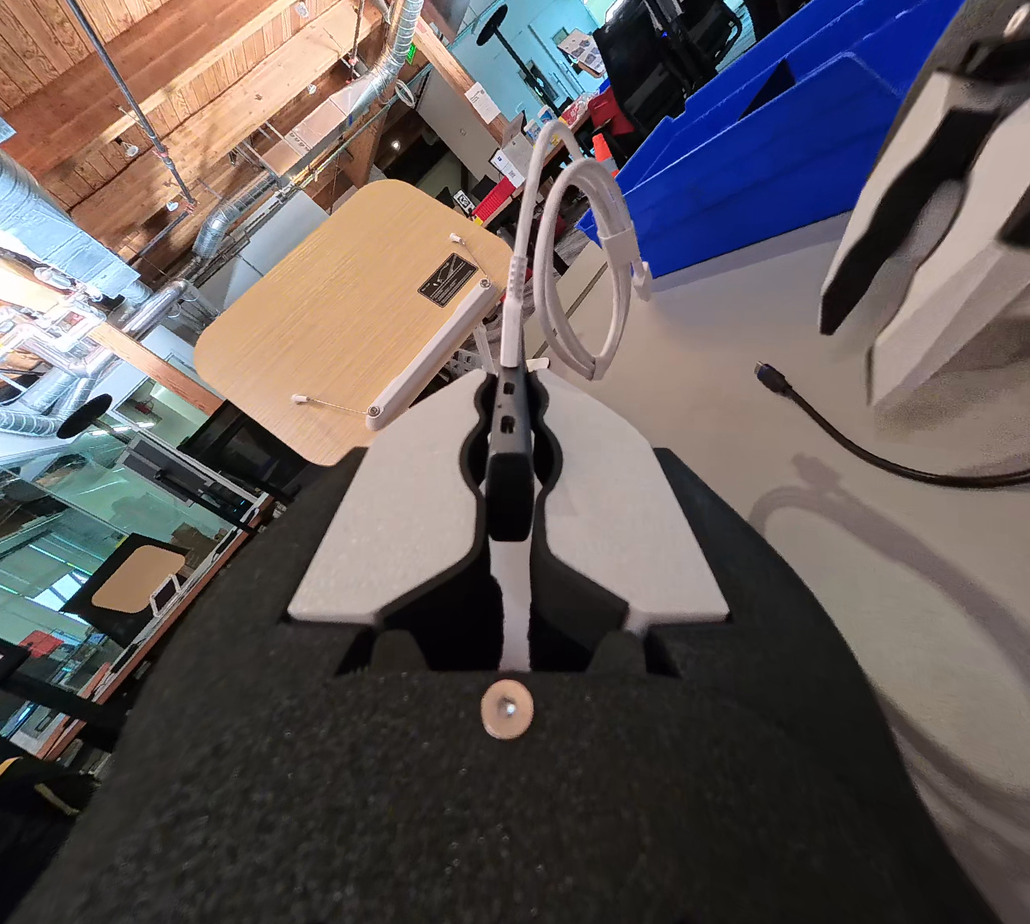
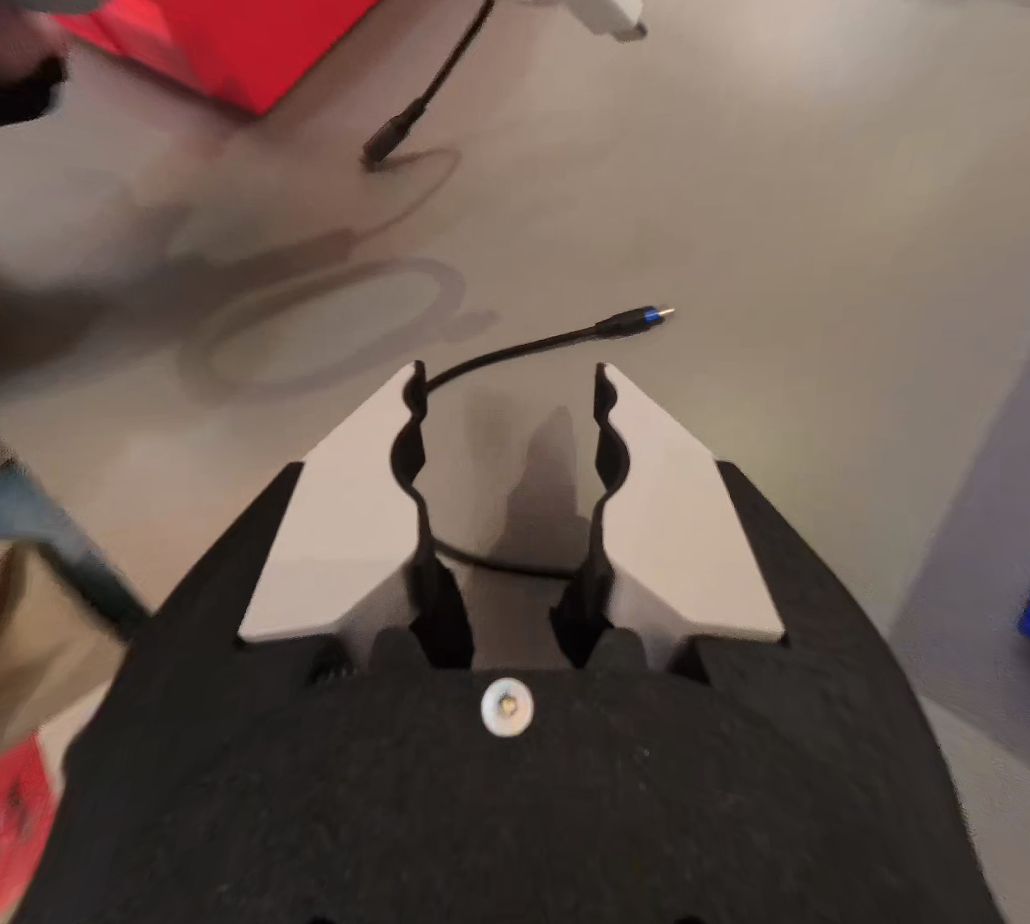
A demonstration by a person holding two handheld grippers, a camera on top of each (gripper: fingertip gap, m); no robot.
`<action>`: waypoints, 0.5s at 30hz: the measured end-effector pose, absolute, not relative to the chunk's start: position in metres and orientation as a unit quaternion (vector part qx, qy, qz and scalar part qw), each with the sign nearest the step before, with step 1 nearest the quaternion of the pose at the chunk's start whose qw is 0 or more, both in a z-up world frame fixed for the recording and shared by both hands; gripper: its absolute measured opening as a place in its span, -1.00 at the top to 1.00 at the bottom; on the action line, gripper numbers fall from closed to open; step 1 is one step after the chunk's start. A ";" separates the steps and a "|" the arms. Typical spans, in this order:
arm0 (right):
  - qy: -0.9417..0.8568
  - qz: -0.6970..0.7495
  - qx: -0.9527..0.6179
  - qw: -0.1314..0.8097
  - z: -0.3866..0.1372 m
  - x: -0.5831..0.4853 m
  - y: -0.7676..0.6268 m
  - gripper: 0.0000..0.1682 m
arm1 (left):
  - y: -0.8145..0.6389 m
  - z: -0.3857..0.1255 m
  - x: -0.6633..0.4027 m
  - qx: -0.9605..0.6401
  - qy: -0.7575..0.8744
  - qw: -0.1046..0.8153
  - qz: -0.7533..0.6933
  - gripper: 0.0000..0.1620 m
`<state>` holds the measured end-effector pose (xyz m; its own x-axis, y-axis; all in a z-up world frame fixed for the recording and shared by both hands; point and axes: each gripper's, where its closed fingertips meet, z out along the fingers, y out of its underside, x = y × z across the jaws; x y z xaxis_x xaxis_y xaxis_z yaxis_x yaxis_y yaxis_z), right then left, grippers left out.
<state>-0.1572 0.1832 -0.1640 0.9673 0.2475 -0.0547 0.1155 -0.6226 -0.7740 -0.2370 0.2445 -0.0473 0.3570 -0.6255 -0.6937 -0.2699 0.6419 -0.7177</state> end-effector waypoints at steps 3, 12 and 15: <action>-0.067 0.024 -0.903 0.423 -0.174 -0.153 0.204 0.30 | 0.245 -0.047 -0.238 -0.406 0.553 0.717 -0.123 0.87; -0.067 0.015 -0.923 0.378 -0.194 -0.147 0.221 0.60 | 0.244 -0.047 -0.240 -0.407 0.554 0.715 -0.126 0.87; -0.146 0.029 -0.917 0.370 -0.195 -0.157 0.214 0.92 | 0.244 -0.049 -0.239 -0.408 0.555 0.713 -0.127 0.87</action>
